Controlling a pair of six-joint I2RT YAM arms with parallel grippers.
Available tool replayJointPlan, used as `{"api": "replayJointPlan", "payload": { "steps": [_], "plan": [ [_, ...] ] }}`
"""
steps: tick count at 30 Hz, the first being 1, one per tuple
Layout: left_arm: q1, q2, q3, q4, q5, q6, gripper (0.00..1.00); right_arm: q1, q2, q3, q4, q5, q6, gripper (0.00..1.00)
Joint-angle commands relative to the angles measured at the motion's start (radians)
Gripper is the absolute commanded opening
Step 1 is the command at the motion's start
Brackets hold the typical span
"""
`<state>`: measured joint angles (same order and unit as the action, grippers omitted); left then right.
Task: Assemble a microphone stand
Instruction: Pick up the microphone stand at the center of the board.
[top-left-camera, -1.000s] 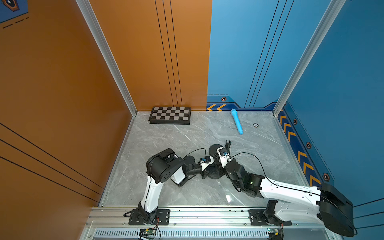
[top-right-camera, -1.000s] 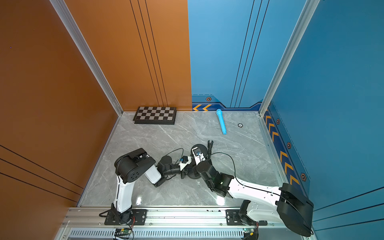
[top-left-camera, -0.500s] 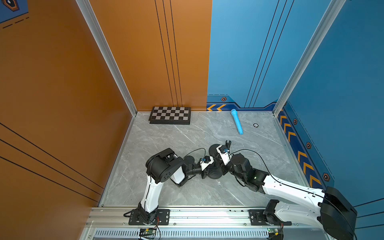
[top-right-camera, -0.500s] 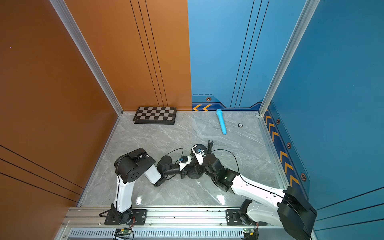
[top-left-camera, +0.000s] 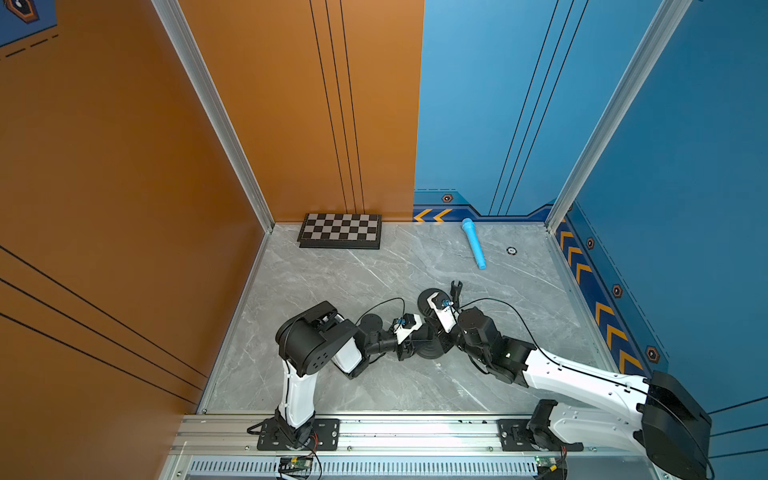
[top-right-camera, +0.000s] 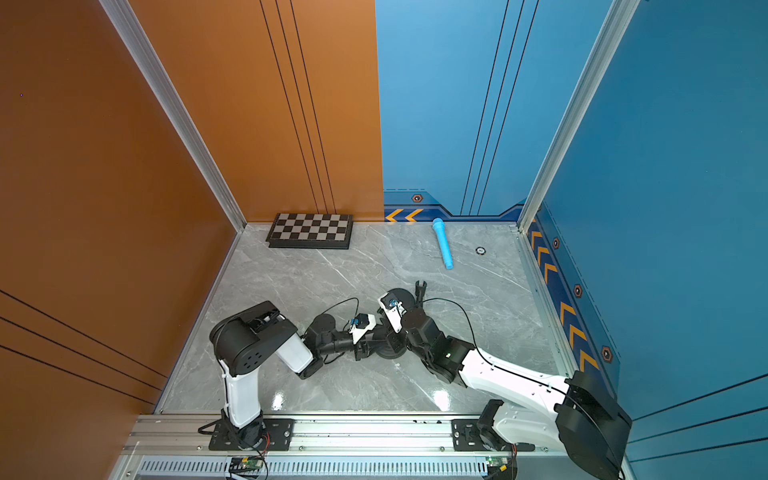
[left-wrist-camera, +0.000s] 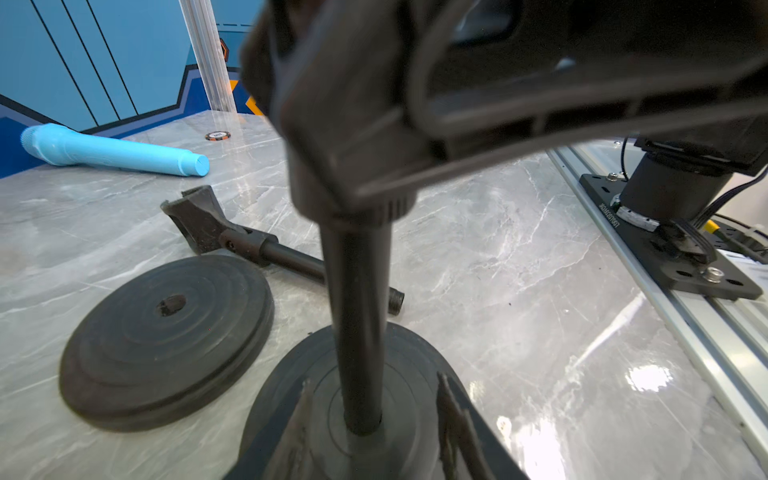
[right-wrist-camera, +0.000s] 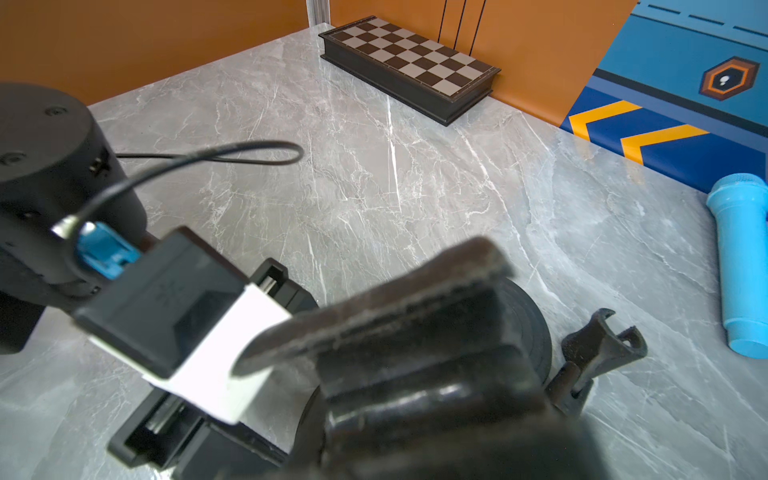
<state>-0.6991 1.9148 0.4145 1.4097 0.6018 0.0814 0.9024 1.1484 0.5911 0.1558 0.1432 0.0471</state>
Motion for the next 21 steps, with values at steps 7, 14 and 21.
{"api": "replayJointPlan", "payload": {
  "steps": [7, 14, 21],
  "plan": [
    [0.031, -0.135, -0.119, 0.001, -0.061, 0.022, 0.54, -0.062, -0.106, 0.109, -0.074, 0.043, -0.018, 0.13],
    [0.038, -0.15, -0.148, 0.0, -0.082, 0.022, 0.55, -0.185, -0.168, 0.17, -0.147, 0.004, -0.059, 0.14],
    [0.037, -0.148, -0.163, 0.0, -0.1, 0.019, 0.55, -0.434, -0.145, 0.199, -0.122, -0.105, -0.074, 0.15]
  ]
}}
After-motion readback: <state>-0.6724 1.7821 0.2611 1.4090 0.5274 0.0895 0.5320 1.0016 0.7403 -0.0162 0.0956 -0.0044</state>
